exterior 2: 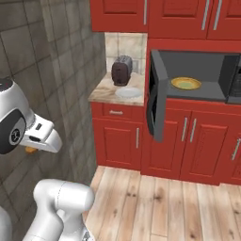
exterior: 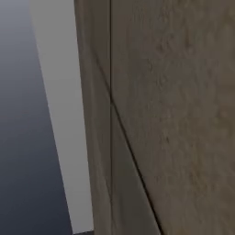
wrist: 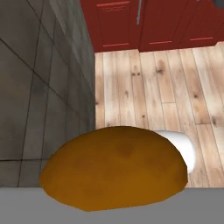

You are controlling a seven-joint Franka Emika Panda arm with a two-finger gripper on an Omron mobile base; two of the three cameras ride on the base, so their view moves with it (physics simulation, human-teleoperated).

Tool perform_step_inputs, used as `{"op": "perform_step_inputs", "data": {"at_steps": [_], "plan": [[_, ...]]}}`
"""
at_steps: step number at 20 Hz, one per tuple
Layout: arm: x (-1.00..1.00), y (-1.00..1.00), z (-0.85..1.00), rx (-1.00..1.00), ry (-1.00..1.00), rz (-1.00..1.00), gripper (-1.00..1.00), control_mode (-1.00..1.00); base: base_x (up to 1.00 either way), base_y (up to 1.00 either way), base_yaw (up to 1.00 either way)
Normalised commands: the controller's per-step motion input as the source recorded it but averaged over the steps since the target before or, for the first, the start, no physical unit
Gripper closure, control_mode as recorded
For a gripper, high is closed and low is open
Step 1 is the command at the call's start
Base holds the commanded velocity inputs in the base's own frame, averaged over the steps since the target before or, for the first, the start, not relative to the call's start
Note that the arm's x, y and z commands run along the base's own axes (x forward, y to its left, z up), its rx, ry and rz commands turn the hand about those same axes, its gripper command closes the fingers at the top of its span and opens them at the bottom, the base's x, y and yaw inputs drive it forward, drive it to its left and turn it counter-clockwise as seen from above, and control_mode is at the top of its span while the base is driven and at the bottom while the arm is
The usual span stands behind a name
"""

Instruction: Pick the mushroom from the counter and place it in the microwave.

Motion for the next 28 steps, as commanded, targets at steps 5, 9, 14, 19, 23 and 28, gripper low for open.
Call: {"op": "perform_step_inputs", "data": {"at_steps": [5, 9, 14, 19, 23, 28], "plan": [[0.0, 0.0, 0.0, 0.0, 0.0, 0.0, 1.0, 1.0, -0.31, -0.65, 0.0], [0.0, 0.0, 0.0, 0.0, 0.0, 0.0, 1.0, 1.0, 0.0, -1.0, -0.05], [0.0, 0.0, 0.0, 0.0, 0.0, 0.0, 1.0, 1.0, -0.01, -1.0, -0.02], [0.0, 0.0, 0.0, 0.0, 0.0, 0.0, 1.0, 1.0, -0.01, -0.95, -0.02], [0.0, 0.0, 0.0, 0.0, 0.0, 0.0, 1.0, 1.0, 0.59, -0.61, 0.01], [0.0, 0.0, 0.0, 0.0, 0.0, 0.0, 1.0, 1.0, 0.92, -0.22, 0.14]]}}
